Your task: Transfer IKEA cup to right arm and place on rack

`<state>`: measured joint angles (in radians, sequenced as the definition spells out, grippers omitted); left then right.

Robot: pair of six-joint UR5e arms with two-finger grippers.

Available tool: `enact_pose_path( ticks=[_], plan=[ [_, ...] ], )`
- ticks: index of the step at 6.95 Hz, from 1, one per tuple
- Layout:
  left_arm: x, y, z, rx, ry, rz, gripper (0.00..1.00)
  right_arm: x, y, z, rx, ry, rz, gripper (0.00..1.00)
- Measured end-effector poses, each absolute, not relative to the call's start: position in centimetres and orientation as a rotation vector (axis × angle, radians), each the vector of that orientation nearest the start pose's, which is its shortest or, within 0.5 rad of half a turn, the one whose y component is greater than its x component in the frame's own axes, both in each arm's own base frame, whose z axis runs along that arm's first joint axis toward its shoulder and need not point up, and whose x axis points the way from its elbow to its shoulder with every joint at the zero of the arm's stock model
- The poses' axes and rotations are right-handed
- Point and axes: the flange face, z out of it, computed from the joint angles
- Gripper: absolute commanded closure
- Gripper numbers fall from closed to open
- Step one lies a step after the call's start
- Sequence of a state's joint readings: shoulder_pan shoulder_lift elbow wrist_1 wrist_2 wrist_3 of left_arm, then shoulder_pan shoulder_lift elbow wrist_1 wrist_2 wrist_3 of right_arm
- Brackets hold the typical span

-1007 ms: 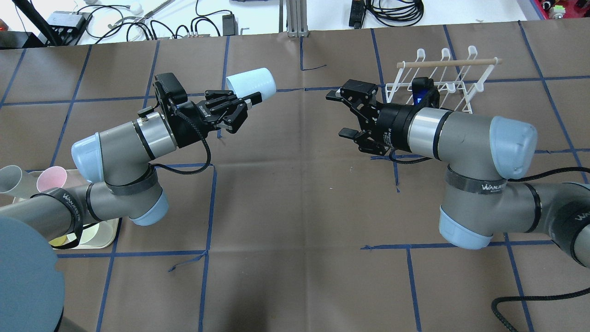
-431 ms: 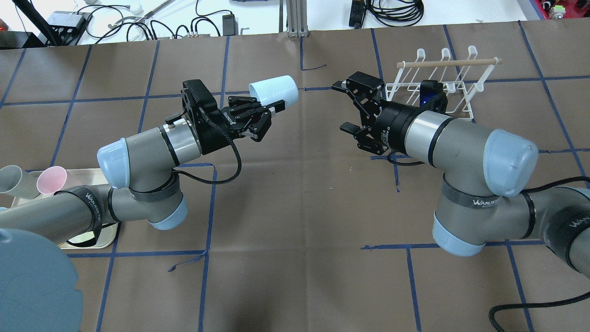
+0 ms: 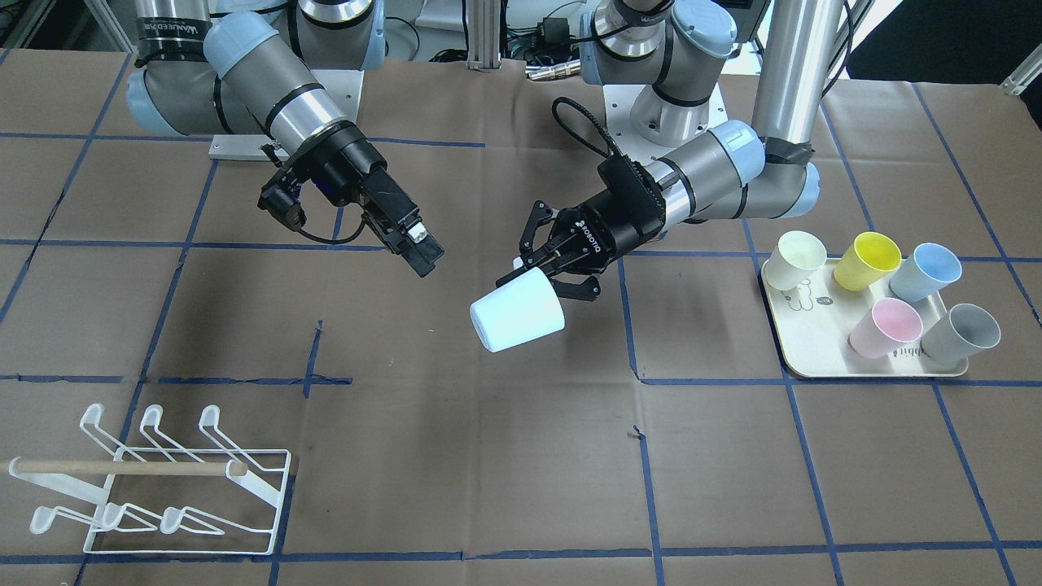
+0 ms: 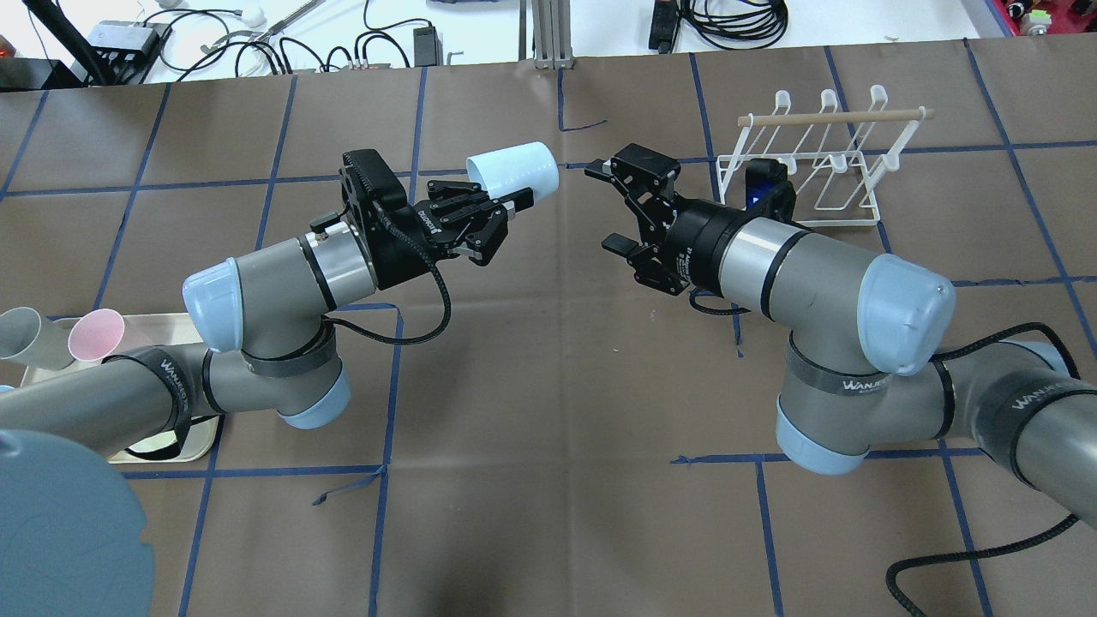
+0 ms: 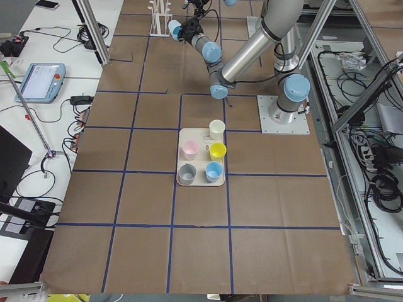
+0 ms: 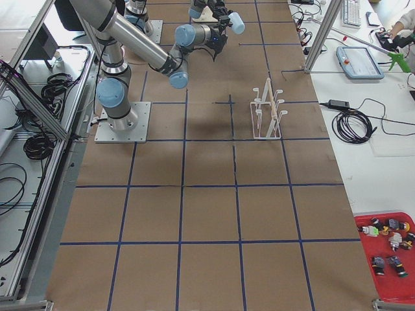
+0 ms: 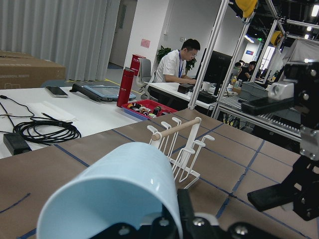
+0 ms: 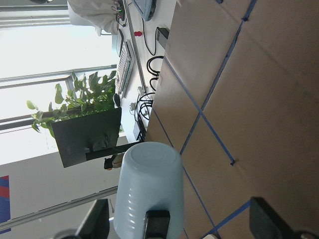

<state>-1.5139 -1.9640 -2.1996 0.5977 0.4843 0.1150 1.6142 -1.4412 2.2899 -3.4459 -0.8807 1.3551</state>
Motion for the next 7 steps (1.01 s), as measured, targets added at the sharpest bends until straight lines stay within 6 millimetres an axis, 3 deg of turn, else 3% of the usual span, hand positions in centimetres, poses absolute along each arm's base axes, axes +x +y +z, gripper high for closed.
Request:
enact_pose_path(
  ticks=[5, 7],
  plan=[
    [-19.5, -46.2, 29.5, -0.743, -1.809, 1.265, 1.0, 24.2, -43.0, 33.3, 1.028, 1.777, -0.475, 0.04],
    [-19.5, -46.2, 29.6, -0.739, -1.81, 1.266, 1.0, 25.4, -43.3, 34.2, 1.076, 1.749, -0.544, 0.04]
  ],
)
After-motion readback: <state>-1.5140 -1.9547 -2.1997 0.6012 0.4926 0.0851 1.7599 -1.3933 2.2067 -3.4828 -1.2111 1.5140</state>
